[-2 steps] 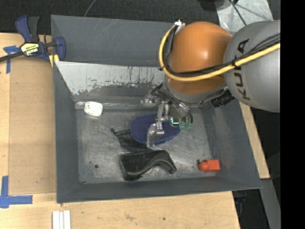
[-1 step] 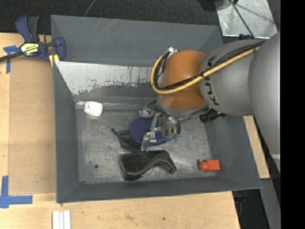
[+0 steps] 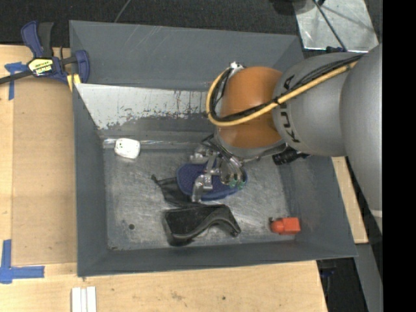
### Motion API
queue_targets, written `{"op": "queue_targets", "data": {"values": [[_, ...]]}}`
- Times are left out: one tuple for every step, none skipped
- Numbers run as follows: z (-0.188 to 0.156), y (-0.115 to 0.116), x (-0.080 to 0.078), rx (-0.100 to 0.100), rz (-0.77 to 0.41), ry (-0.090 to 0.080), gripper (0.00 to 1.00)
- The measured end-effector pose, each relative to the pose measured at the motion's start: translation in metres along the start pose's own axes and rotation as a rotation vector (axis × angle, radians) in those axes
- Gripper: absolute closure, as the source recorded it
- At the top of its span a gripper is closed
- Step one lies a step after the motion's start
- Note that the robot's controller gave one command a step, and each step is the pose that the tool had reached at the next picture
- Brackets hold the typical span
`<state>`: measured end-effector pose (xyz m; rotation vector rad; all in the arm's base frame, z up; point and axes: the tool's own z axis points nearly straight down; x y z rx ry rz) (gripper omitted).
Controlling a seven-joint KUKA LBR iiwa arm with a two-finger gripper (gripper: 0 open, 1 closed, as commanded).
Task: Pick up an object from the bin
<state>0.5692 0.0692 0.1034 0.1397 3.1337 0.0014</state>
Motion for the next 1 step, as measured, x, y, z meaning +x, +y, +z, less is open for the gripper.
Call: {"op": "queue_targets", "data": {"values": [[-0.1130, -0.0165, -0.0086, 0.000, -0.049, -0.007, 1.00]]}}
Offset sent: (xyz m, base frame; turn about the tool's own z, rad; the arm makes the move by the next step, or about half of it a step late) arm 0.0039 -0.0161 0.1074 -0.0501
